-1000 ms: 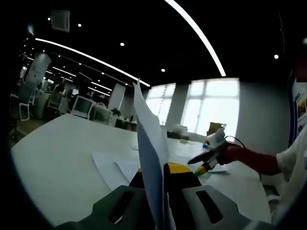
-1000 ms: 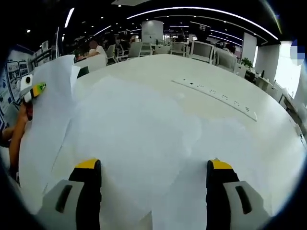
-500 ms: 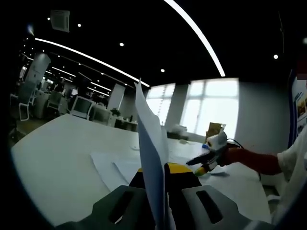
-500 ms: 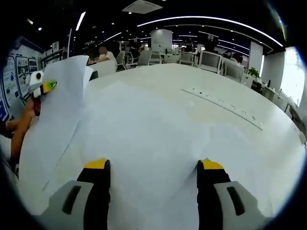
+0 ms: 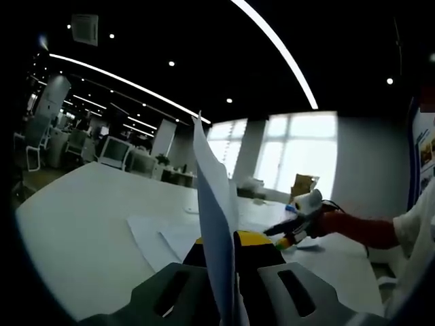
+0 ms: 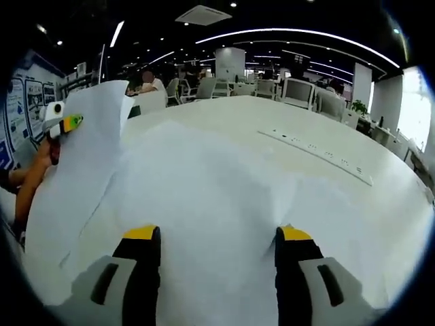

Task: Organize the stack of printing papers by aligning and flattening the scattered papers on the table

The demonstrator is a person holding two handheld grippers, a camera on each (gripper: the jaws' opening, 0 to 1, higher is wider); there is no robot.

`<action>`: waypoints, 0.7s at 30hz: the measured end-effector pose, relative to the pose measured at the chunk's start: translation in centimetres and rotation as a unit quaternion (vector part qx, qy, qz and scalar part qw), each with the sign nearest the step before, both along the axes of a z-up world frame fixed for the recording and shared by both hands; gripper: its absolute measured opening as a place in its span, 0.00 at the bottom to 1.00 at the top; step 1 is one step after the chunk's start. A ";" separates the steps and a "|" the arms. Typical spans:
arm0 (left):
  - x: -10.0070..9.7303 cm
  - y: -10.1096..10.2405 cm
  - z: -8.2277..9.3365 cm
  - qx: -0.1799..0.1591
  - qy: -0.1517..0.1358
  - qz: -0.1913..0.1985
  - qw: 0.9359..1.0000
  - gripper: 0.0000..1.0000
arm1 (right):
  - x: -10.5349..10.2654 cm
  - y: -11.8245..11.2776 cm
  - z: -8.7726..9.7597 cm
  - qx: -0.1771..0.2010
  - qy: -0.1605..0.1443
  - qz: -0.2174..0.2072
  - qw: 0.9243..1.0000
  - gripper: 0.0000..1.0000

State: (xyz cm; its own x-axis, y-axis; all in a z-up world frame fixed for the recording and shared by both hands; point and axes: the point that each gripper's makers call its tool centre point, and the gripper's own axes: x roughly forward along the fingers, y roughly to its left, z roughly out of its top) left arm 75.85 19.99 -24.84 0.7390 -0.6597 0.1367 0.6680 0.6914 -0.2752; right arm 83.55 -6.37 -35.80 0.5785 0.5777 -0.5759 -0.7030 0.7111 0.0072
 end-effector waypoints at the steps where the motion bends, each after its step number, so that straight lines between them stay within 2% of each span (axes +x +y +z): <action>1: 0.0 0.0 0.0 0.000 0.000 0.000 1.000 0.06 | 0.0 0.0 0.0 0.001 -0.001 -0.001 1.000 0.59; 8: 0.2 0.1 0.1 0.000 -0.001 0.000 1.000 0.06 | 0.3 -0.5 0.0 0.016 -0.014 -0.024 1.000 0.50; 16: 0.0 0.0 0.1 0.001 -0.003 0.000 1.000 0.06 | 0.2 -0.5 0.0 0.021 -0.024 -0.029 0.999 0.49; 21: 0.0 0.0 0.1 0.001 -0.004 0.000 1.000 0.06 | 0.3 -0.4 0.3 0.020 -0.056 -0.030 0.998 0.48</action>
State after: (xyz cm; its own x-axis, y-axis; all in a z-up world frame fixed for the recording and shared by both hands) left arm 75.90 19.94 -24.76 0.7375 -0.6604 0.1414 0.6706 0.6914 -0.2686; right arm 83.83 -6.76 -35.53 0.6722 0.5618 -0.4822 -0.6576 0.7523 -0.0401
